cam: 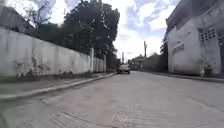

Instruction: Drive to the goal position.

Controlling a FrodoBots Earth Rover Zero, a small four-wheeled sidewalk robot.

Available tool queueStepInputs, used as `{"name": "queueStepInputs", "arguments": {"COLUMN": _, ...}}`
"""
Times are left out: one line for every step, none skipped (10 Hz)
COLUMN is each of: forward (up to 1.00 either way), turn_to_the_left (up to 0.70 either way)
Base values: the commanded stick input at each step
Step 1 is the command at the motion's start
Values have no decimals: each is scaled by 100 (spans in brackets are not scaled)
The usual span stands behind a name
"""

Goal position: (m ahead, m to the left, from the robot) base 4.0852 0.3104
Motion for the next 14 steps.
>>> {"name": "queueStepInputs", "arguments": {"forward": 70, "turn_to_the_left": -35}}
{"name": "queueStepInputs", "arguments": {"forward": 70, "turn_to_the_left": -35}}
{"name": "queueStepInputs", "arguments": {"forward": 70, "turn_to_the_left": -35}}
{"name": "queueStepInputs", "arguments": {"forward": 70, "turn_to_the_left": -35}}
{"name": "queueStepInputs", "arguments": {"forward": 70, "turn_to_the_left": 0}}
{"name": "queueStepInputs", "arguments": {"forward": 70, "turn_to_the_left": 0}}
{"name": "queueStepInputs", "arguments": {"forward": 70, "turn_to_the_left": 0}}
{"name": "queueStepInputs", "arguments": {"forward": 70, "turn_to_the_left": 0}}
{"name": "queueStepInputs", "arguments": {"forward": 70, "turn_to_the_left": 0}}
{"name": "queueStepInputs", "arguments": {"forward": 70, "turn_to_the_left": 0}}
{"name": "queueStepInputs", "arguments": {"forward": 70, "turn_to_the_left": 0}}
{"name": "queueStepInputs", "arguments": {"forward": 70, "turn_to_the_left": 0}}
{"name": "queueStepInputs", "arguments": {"forward": 70, "turn_to_the_left": 0}}
{"name": "queueStepInputs", "arguments": {"forward": 70, "turn_to_the_left": 0}}
